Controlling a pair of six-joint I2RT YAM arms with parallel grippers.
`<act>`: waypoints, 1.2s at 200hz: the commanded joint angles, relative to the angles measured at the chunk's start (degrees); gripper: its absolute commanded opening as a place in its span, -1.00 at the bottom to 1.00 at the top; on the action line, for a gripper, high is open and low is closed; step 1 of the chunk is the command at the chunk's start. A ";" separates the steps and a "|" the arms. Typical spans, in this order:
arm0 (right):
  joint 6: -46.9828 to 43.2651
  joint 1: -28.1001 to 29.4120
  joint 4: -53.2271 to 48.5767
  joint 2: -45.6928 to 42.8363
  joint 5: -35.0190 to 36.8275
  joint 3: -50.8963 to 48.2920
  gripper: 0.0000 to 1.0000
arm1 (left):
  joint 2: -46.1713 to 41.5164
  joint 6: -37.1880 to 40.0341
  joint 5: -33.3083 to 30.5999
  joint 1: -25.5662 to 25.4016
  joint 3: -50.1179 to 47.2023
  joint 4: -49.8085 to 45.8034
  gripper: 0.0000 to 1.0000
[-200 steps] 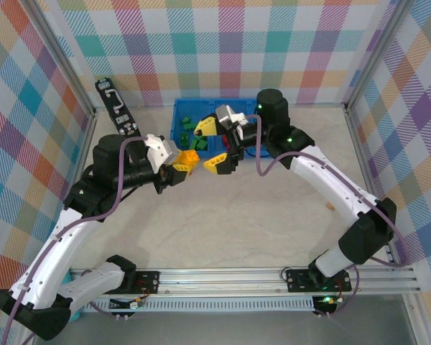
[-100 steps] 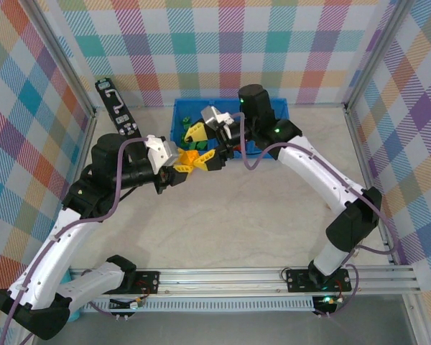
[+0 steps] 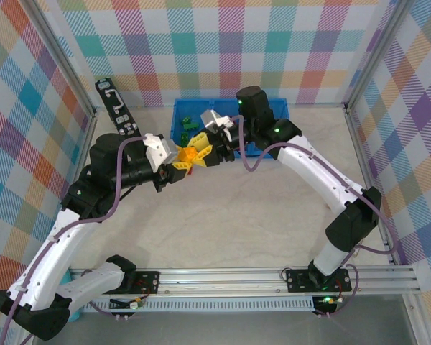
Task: Sort the legos into containers by color
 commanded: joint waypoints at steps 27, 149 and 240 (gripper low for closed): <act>-0.03 0.48 -0.37 0.95 0.97 2.21 -0.67 | 0.41 0.65 0.28 -0.71 -0.17 2.27 0.27; 5.98 -18.41 -3.31 1.78 37.80 1.04 -0.72 | -6.76 0.42 -28.05 -0.69 -4.74 5.51 1.00; 5.76 -24.58 -1.65 20.32 63.73 5.47 -0.71 | 10.03 -21.72 -47.69 -0.79 -8.32 0.18 1.00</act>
